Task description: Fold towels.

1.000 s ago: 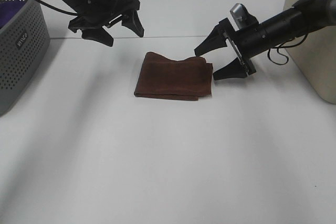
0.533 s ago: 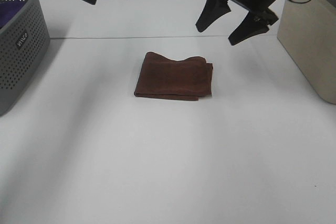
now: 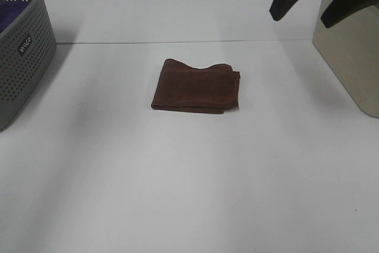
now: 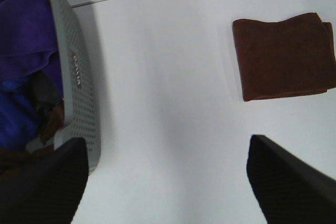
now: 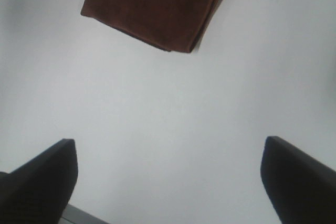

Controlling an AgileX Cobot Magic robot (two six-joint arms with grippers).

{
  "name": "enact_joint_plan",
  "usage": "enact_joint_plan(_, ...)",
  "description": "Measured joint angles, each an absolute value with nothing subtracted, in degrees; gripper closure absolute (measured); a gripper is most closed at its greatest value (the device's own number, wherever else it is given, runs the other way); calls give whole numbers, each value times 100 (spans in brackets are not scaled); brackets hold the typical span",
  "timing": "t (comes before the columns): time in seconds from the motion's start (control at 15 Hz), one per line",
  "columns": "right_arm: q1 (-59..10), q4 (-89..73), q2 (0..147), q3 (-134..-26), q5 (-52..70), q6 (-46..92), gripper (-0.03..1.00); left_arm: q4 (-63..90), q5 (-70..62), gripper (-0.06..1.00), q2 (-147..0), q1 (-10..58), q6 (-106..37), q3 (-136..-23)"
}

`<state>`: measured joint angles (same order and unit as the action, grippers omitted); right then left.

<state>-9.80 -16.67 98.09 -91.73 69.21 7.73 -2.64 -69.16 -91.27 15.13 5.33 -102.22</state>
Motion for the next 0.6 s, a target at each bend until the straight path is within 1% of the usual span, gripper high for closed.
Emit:
enact_joint_plan(0.13, -980, -1593, 9007, -8342, 6944, 773, 6, -390, -6927, 18, -8142, 1513, 659, -9270)
enact_joint_plan(0.4, -985, -1346, 7363, -6388, 6732, 768, 6, -407, -6950, 18, -6165, 1513, 900, -6686)
enact_joint_plan(0.53, -985, -1289, 6721, -5678, 6480, 756, 6, -407, -6933, 18, -5386, 1513, 980, -5793)
enact_joint_plan(0.6, -985, -1226, 5850, -4784, 6234, 756, 6, -407, -6893, 18, -4377, 1513, 997, -4790)
